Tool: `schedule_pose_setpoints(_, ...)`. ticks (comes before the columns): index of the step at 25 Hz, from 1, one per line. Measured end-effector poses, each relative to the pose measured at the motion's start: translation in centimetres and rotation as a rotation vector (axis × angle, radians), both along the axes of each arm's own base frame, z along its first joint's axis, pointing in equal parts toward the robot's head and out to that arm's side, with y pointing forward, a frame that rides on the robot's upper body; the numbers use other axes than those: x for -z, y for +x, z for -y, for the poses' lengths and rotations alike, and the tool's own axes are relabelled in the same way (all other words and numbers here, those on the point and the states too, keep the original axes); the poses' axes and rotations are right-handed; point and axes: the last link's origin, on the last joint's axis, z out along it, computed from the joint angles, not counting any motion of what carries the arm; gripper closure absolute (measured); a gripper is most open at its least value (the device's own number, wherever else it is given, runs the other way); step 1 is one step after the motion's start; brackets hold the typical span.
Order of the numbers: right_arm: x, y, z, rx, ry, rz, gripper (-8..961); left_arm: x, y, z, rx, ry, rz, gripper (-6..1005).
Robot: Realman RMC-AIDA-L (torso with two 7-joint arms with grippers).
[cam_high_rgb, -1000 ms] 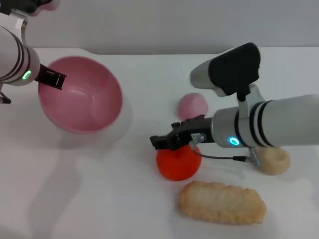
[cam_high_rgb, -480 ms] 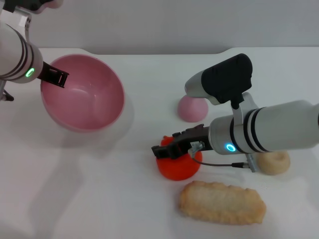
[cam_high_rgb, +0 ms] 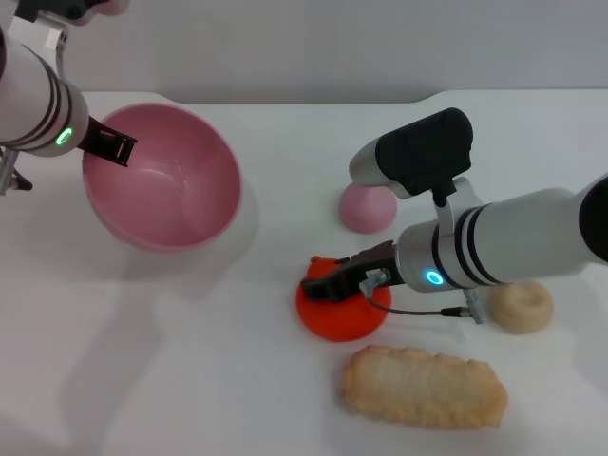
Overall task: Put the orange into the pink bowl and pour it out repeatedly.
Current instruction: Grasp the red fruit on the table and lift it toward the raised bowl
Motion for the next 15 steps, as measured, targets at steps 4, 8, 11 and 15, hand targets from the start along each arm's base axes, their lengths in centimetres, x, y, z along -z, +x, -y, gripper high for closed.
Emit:
schedule_pose_setpoints(4, -0.2, -0.1, 0.0, -0.025, 0.004, -0.002, 362, 0.0, 0.1, 0.0, 0.001, -0.002, -0.002, 956)
schedule_pose_setpoints(8, -0.5, -0.5, 0.0, -0.043, 0.014, -0.016, 491, 0.1, 0.2, -0.1, 0.006, -0.002, -0.001, 956)
schedule_pose_setpoints(11, -0.6, -0.9, -0.2, -0.053, 0.02, -0.021, 610, 0.1, 0.3, -0.1, 0.01, -0.003, -0.002, 956)
schedule_pose_setpoints(15, -1.1, -1.7, -0.5, -0.078, 0.04, -0.038, 709, 0.2, 0.2, -0.2, 0.012, -0.004, -0.001, 956)
